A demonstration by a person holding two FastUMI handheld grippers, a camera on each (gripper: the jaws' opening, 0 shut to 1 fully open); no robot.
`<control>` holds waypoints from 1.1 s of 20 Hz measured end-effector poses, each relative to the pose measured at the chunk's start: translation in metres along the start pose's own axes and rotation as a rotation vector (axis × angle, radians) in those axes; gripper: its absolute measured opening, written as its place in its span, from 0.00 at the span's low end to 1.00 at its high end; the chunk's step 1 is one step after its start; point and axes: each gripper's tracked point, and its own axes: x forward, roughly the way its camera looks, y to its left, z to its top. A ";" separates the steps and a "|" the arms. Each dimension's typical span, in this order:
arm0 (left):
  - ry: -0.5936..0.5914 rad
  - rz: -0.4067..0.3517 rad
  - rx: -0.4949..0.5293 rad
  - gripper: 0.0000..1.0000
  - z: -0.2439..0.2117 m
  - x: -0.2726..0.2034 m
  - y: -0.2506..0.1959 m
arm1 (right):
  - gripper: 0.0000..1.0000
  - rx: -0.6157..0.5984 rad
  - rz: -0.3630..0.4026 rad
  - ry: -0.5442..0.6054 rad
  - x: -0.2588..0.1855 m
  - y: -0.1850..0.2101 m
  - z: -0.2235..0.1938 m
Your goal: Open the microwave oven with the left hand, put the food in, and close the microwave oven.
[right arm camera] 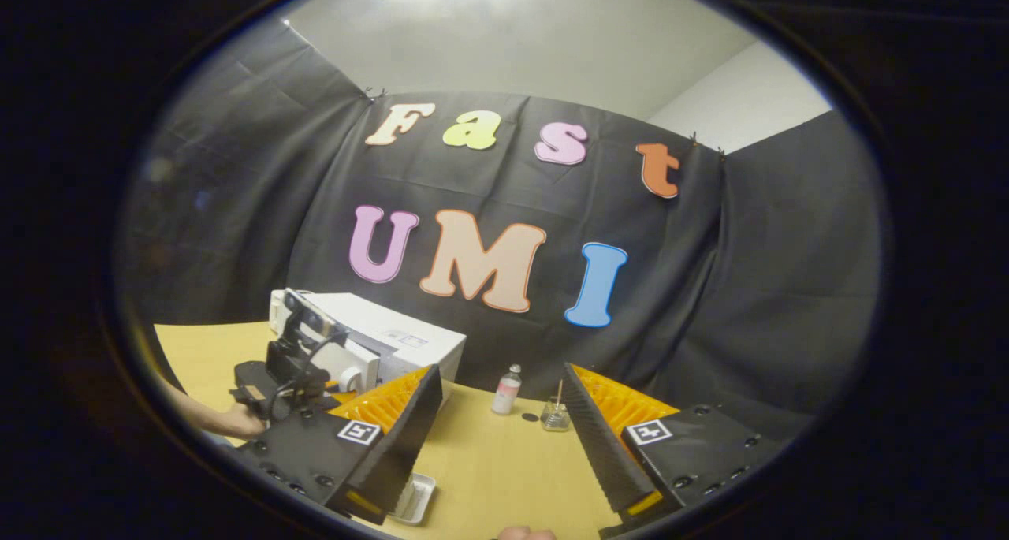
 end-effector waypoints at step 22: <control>0.108 0.151 0.092 0.74 -0.027 -0.194 0.164 | 0.97 0.057 0.081 0.014 0.011 0.102 0.024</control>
